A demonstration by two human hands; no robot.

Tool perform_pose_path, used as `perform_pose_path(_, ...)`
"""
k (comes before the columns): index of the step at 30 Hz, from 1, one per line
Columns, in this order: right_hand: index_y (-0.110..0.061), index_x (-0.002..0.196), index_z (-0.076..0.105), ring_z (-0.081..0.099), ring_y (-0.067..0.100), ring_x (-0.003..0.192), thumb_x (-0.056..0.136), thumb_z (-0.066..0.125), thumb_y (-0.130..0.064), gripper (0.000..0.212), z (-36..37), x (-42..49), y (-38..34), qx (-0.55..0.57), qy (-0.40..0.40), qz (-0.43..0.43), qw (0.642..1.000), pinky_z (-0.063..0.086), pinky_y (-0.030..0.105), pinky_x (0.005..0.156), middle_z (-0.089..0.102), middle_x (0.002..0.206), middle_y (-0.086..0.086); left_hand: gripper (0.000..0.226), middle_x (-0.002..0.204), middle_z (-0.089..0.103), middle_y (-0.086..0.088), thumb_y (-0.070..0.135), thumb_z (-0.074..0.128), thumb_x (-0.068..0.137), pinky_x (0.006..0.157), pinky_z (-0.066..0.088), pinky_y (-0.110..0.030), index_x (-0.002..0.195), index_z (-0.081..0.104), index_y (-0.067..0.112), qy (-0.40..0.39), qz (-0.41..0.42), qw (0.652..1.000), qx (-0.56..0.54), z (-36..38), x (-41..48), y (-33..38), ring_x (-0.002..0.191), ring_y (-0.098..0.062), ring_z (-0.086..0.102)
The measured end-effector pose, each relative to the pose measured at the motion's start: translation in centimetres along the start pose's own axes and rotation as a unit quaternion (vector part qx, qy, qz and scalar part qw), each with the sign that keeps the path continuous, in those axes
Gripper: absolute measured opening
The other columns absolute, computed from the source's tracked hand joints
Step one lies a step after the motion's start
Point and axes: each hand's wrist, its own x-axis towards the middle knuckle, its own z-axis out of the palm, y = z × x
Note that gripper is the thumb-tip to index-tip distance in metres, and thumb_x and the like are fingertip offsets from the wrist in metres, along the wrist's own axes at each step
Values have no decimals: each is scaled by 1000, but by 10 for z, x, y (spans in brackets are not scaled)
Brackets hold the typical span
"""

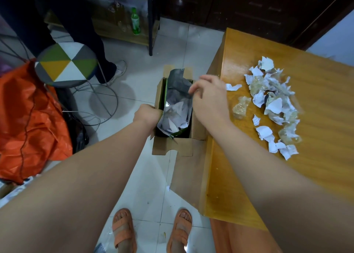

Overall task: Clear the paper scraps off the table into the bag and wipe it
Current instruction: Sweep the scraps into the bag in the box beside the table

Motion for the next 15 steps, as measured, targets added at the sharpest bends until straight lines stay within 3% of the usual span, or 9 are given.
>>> perform_pose_path(3, -23, 107, 63, 26, 21, 136, 90, 48, -19, 23, -10, 0, 17, -47, 89, 36, 994, 21, 29, 109, 45, 138, 2, 8, 90, 68, -18, 14, 60, 77, 80, 56, -42, 69, 61, 14, 17, 5, 1000, 0, 2, 2, -1, 87, -39, 66)
perform_pose_path(6, -29, 132, 49, 10, 24, 145, 93, 45, -31, 39, -18, 0, 34, -73, 104, 111, 986, 10, 40, 118, 29, 153, 1, 7, 93, 68, -19, 12, 60, 80, 82, 56, -43, 72, 61, 12, 29, 7, 1000, 1, 3, 1, -1, 89, -39, 65)
perform_pose_path(8, -29, 141, 39, 6, 24, 146, 96, 40, -33, 45, -20, 2, 46, -67, 92, 124, 986, 8, 40, 118, 22, 156, 1, 7, 93, 68, -19, 10, 58, 80, 81, 55, -41, 74, 61, 11, 28, 11, 1000, 1, 4, 1, -1, 88, -38, 64)
perform_pose_path(10, -26, 145, 32, 5, 24, 146, 99, 37, -33, 47, -20, 6, 56, -51, 58, 111, 991, 9, 37, 117, 18, 157, 4, 9, 88, 66, -18, 10, 57, 79, 69, 52, -36, 81, 64, 5, 24, 13, 1000, 5, 4, 1, 1, 81, -37, 62)
perform_pose_path(15, -19, 144, 34, 16, 26, 144, 101, 32, -32, 46, -14, 14, 64, -82, -5, 56, 995, 14, 36, 116, 26, 154, 9, 19, 88, 64, -19, 14, 61, 81, 60, 44, -28, 92, 67, 0, 18, 31, 999, 4, 3, 4, 6, 72, -32, 55)
